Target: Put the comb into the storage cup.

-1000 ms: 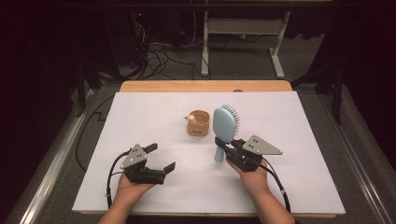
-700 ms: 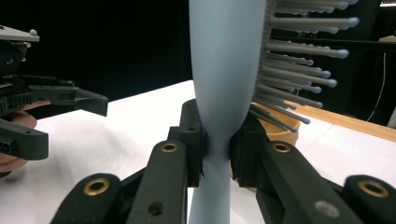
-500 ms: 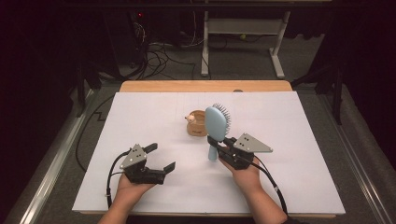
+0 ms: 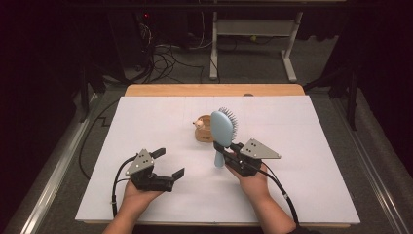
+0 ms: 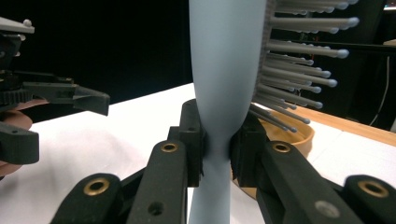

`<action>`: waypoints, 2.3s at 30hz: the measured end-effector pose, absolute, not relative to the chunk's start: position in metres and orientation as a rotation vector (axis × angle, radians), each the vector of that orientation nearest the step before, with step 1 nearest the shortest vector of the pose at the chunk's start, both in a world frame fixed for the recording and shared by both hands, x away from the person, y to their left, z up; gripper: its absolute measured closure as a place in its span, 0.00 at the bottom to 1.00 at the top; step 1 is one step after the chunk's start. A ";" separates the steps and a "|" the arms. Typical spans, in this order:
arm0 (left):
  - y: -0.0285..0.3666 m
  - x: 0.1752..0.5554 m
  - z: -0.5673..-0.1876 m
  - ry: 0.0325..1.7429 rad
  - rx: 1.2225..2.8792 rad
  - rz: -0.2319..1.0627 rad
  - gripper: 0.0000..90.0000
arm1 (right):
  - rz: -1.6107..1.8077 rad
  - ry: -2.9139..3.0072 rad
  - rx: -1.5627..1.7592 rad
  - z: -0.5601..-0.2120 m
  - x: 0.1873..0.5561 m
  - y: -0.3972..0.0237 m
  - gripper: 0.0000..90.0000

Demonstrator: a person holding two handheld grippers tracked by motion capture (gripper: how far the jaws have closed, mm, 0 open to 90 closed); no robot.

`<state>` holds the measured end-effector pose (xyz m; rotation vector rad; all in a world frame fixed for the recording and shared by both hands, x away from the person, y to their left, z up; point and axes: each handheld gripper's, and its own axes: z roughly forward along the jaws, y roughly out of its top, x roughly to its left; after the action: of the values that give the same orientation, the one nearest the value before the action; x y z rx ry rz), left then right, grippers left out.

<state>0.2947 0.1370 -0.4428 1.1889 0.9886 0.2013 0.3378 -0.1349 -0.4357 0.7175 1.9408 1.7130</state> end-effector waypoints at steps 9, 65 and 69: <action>0.134 0.292 -0.436 0.973 1.172 0.194 0.00 | 1.712 1.946 0.713 -0.436 0.335 -0.134 0.87; 0.096 0.301 -0.394 0.906 1.176 0.178 0.00 | 1.698 1.950 0.672 -0.439 0.326 -0.120 0.87; 0.093 0.301 -0.392 0.904 1.173 0.180 0.00 | 1.700 1.952 0.660 -0.439 0.324 -0.116 0.87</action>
<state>0.3013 0.0934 -0.3918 1.1732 0.9037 0.1801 0.3242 -0.1163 -0.4392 0.6598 1.9520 1.7001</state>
